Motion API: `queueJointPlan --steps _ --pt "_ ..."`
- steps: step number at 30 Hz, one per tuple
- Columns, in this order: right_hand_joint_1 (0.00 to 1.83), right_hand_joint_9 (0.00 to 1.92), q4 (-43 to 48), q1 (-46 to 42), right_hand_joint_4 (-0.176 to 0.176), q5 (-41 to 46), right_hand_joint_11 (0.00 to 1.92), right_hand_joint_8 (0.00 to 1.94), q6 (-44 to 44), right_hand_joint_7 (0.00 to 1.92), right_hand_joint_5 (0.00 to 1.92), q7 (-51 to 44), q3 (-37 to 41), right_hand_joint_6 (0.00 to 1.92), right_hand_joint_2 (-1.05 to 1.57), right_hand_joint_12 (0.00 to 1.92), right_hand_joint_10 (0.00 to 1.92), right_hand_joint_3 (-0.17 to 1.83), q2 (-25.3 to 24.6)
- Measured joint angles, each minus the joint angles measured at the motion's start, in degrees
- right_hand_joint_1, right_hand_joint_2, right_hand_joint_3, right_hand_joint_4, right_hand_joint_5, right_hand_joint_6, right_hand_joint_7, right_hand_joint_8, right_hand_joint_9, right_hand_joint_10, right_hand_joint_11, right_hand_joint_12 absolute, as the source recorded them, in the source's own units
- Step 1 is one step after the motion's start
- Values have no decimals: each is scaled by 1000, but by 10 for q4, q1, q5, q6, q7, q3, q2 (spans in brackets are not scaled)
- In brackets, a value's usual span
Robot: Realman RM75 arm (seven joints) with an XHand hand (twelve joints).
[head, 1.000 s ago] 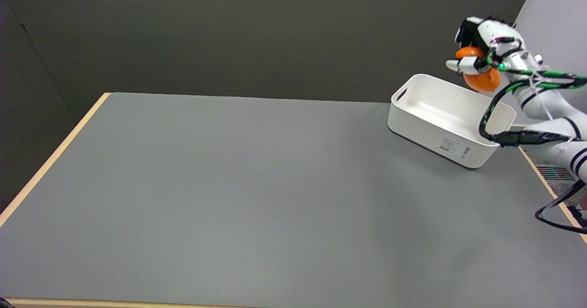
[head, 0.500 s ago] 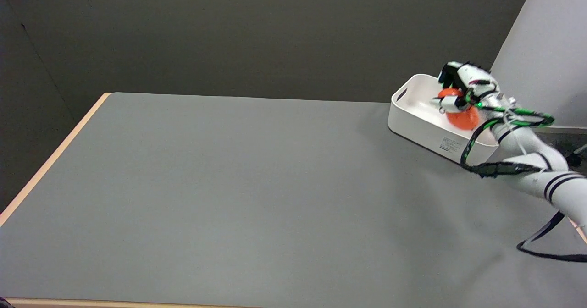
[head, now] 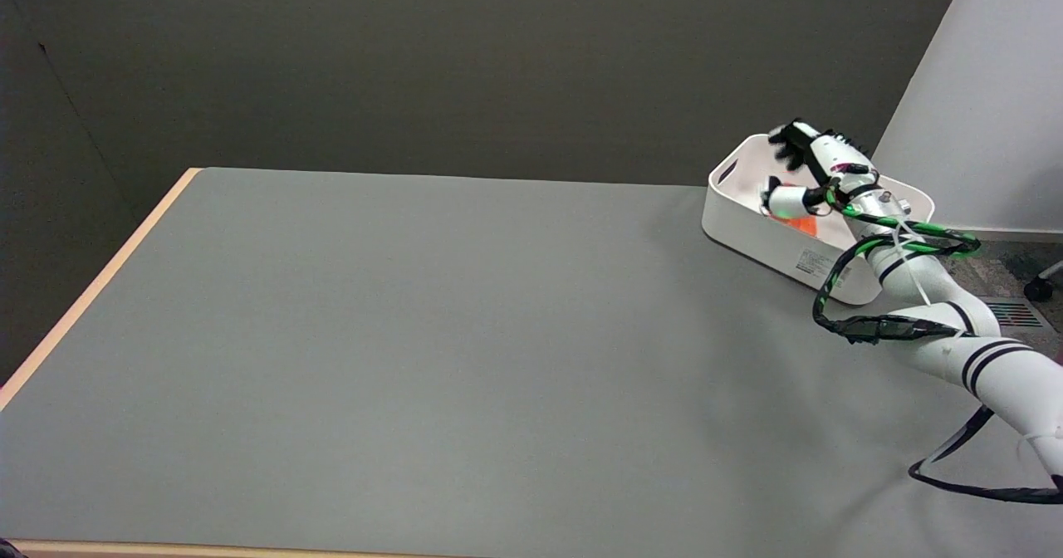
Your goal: Place mango into white box.
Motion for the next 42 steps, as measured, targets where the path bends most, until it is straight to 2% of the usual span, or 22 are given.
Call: queueJointPlan --steps 2,4,6,13,15,17,19,20,24,26,28,32,34,37,42 --pt "401 -1 -11 -3 18 0 -1 112 0 15 64 1 5 336 617 178 16 935 -1" --pt "404 -1 -19 -5 17 0 -1 67 0 1 55 4 9 310 608 99 -1 922 -2" --pt "395 -1 -26 -7 20 0 -1 13 0 -1 41 7 13 277 641 18 -1 809 -3" --pt "375 -1 -52 -20 17 0 -1 -1 -6 -1 26 17 29 262 643 -1 -1 774 -6" --pt "335 -1 -65 -27 15 1 -1 52 -6 -1 46 19 37 243 594 -1 -1 910 -7" --pt "278 -1 -83 -38 31 3 -1 102 -4 50 54 24 46 315 587 199 92 918 -9" --pt "264 13 -100 -47 41 6 -1 293 1 160 136 30 53 409 596 668 487 951 -11" --pt "262 60 -118 -57 41 10 -1 361 8 230 189 37 60 459 608 862 610 962 -14" --pt "300 318 -166 -85 22 24 46 531 41 483 329 61 74 609 686 1267 905 859 -22" --pt "305 374 -189 -99 17 33 134 590 66 531 365 74 79 681 720 1325 997 810 -30" --pt "319 534 -216 -114 9 43 364 740 100 627 431 93 83 799 685 1586 1112 912 -42" --pt "362 592 -262 -140 -20 61 528 857 157 666 451 141 79 923 757 1730 1248 810 -69" --pt "352 640 -287 -154 -32 67 575 840 182 702 491 173 68 891 717 1775 1214 957 -84" --pt "346 669 -320 -173 -51 71 597 895 208 735 523 207 46 976 717 1805 1273 947 -101" --pt "389 743 -377 -213 -46 74 643 1021 241 808 584 254 -5 1146 729 1837 1363 944 -125"
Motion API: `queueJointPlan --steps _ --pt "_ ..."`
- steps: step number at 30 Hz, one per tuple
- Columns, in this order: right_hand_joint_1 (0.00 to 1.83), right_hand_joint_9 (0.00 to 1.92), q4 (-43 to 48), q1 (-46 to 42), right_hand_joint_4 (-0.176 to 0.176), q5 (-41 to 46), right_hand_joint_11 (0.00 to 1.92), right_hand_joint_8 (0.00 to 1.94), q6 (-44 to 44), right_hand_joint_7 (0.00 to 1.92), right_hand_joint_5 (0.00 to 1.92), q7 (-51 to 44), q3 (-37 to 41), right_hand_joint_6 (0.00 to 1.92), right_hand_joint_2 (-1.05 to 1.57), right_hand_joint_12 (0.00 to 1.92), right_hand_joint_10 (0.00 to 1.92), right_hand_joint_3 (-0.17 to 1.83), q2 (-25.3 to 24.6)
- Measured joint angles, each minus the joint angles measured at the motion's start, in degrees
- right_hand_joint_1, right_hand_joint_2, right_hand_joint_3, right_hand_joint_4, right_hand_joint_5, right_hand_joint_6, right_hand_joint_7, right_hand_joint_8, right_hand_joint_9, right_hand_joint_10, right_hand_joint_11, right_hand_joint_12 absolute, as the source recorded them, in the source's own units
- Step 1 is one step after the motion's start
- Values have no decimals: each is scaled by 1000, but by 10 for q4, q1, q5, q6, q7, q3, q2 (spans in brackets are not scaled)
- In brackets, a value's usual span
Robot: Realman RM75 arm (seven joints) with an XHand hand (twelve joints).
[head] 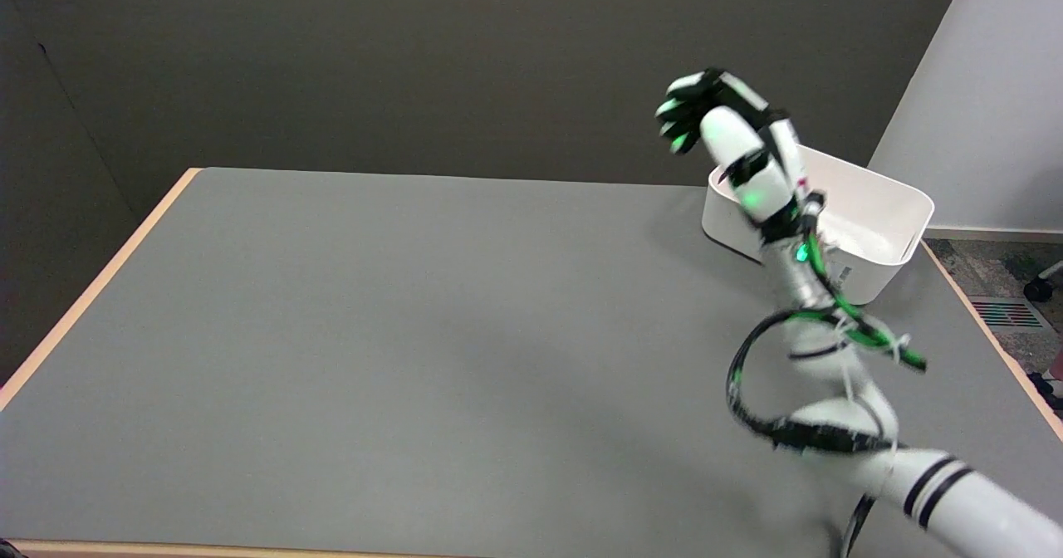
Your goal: Place mango into white box.
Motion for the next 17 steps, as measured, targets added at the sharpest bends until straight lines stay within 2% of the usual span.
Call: queueJointPlan --steps 3,7,11,17 --pt "451 771 -26 -23 -36 0 727 1085 11 836 605 20 -32 1214 742 1899 1401 935 -12" --pt "478 770 -46 -48 -58 -1 813 1139 23 821 584 39 -74 1265 808 1921 1432 870 -24" --pt "504 774 -53 -69 -77 -1 840 1139 38 825 591 51 -119 1273 817 1921 1429 872 -35" --pt "535 786 -54 -87 -75 2 848 1139 67 825 599 54 -168 1270 833 1921 1413 832 -51"
